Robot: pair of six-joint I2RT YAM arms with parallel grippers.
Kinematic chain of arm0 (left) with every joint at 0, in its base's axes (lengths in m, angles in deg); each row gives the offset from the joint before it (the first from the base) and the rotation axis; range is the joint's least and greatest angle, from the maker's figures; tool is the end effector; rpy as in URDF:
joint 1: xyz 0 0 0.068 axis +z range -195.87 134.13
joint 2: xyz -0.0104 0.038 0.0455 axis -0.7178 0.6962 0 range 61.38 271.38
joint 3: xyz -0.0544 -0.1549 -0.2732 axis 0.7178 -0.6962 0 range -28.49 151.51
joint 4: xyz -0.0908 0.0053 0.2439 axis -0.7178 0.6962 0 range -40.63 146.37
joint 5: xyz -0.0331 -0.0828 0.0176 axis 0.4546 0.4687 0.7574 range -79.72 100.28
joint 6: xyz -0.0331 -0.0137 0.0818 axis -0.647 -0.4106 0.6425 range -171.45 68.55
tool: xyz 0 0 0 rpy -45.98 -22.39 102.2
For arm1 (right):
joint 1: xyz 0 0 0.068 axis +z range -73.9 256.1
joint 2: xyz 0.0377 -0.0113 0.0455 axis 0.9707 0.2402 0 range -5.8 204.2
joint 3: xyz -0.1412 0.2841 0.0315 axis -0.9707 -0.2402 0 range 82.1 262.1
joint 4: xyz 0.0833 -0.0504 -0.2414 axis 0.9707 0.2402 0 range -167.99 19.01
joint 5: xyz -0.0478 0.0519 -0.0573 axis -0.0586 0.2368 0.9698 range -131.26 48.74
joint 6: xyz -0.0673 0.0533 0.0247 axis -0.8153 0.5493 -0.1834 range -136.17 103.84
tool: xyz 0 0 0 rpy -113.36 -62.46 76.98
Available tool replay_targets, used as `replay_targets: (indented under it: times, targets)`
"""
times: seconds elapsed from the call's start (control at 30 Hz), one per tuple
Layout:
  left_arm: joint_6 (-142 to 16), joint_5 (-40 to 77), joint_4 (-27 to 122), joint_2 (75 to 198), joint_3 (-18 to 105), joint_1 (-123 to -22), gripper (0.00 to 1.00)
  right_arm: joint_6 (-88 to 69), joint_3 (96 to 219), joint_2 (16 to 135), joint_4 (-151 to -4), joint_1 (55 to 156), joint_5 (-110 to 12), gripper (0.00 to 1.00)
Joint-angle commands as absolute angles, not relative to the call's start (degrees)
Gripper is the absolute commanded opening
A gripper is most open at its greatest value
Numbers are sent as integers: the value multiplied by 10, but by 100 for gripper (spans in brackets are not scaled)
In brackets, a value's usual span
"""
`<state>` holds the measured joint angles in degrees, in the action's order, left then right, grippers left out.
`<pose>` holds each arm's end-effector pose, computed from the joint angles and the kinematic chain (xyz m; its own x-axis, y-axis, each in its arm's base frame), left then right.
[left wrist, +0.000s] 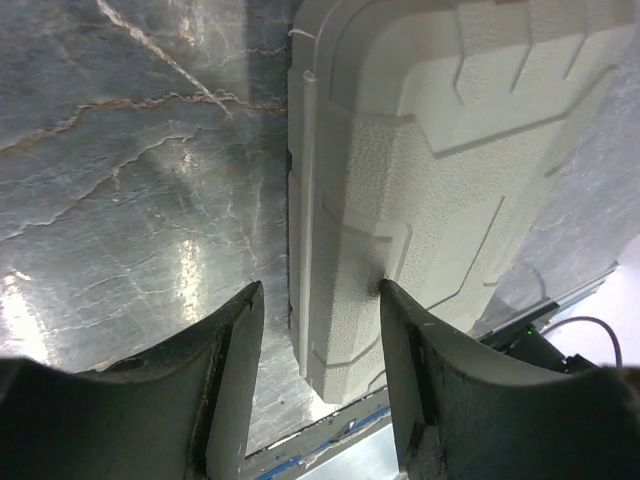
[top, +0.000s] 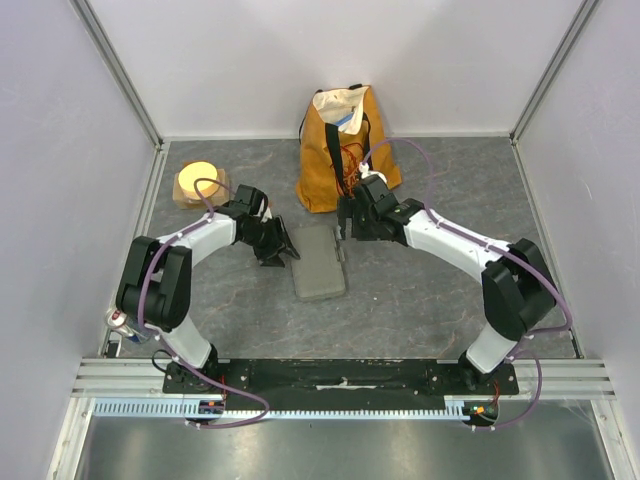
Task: Pack the tool kit
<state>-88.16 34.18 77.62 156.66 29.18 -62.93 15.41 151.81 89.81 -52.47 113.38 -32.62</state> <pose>0.3141 -0.1300 0.1882 -0.9543 -0.2790 -0.1068 -0.1797 0.8217 -0.5408 0.3186 0.2273 0.2515 -0.8044 0.0382 -0.5928 -0.1211 0.9664 0.2266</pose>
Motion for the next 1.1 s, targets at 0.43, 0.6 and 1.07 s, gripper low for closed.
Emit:
replay_targets:
  times: [0.43, 0.6, 1.07]
  targets:
    - [-858, 314, 791, 1638, 279, -641, 43, 137, 1546, 1009, -562, 1182, -457, 59]
    - [-856, 327, 783, 1642, 280, -642, 42, 149, 1537, 1015, -550, 1194, -457, 41]
    - [-870, 315, 763, 1614, 300, -646, 41, 151, 1577, 1006, -506, 1208, -344, 29]
